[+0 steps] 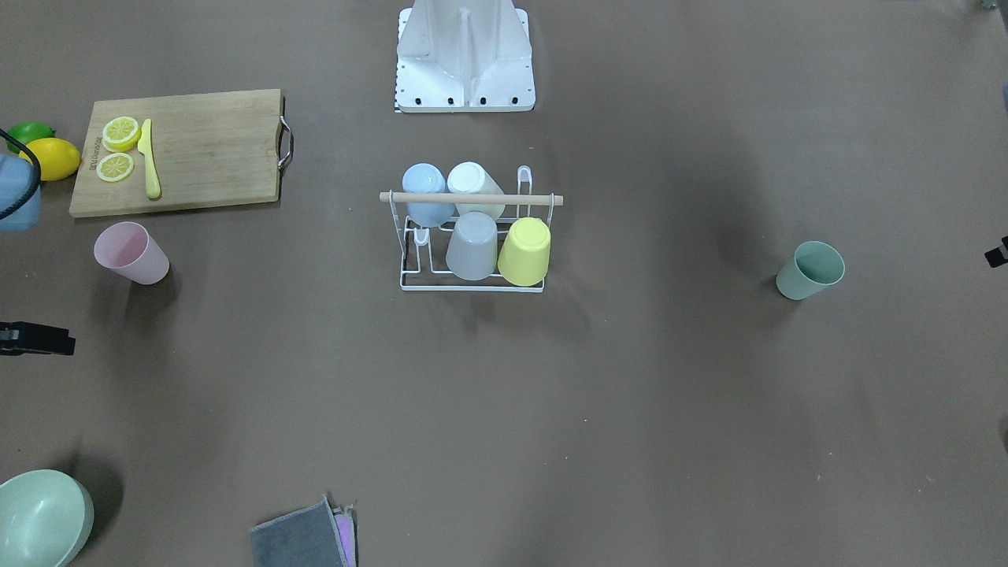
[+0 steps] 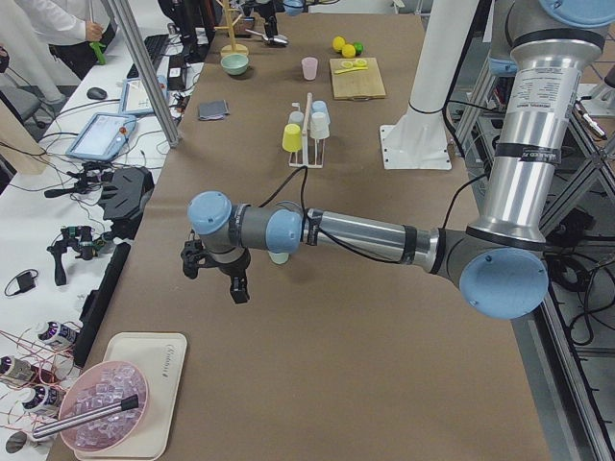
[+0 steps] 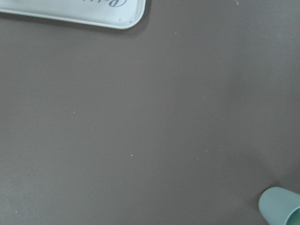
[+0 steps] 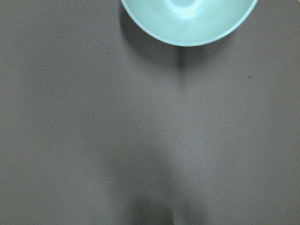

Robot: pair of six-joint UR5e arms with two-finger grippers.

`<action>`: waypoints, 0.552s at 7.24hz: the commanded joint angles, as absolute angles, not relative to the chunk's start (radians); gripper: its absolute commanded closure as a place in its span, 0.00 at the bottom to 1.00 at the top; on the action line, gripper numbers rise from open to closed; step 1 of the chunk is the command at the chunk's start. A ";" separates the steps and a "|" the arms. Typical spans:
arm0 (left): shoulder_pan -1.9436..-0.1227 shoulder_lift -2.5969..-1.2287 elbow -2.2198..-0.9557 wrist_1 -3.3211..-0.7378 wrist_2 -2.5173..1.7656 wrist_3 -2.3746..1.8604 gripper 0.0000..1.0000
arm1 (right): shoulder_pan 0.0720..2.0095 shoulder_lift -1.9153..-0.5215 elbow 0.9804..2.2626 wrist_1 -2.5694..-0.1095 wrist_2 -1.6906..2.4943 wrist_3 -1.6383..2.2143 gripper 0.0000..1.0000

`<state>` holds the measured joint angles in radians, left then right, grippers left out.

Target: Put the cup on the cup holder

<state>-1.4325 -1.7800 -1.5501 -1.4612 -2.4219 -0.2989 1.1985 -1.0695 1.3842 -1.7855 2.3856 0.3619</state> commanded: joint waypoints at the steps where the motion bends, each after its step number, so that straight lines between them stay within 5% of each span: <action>1: -1.425 -1.880 -1.472 -1.433 -2.421 -0.301 0.02 | 1.140 -1.052 1.353 -1.786 2.404 0.354 0.03; 4: -1.388 -2.054 -1.333 -1.431 -2.350 -0.324 0.02 | 1.103 -1.106 1.344 -1.799 2.440 0.338 0.03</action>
<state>-1.4062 -1.9948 -1.3621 -1.4336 -2.3906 -0.3150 1.1125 -1.0830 1.3490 -1.7897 2.4295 0.3488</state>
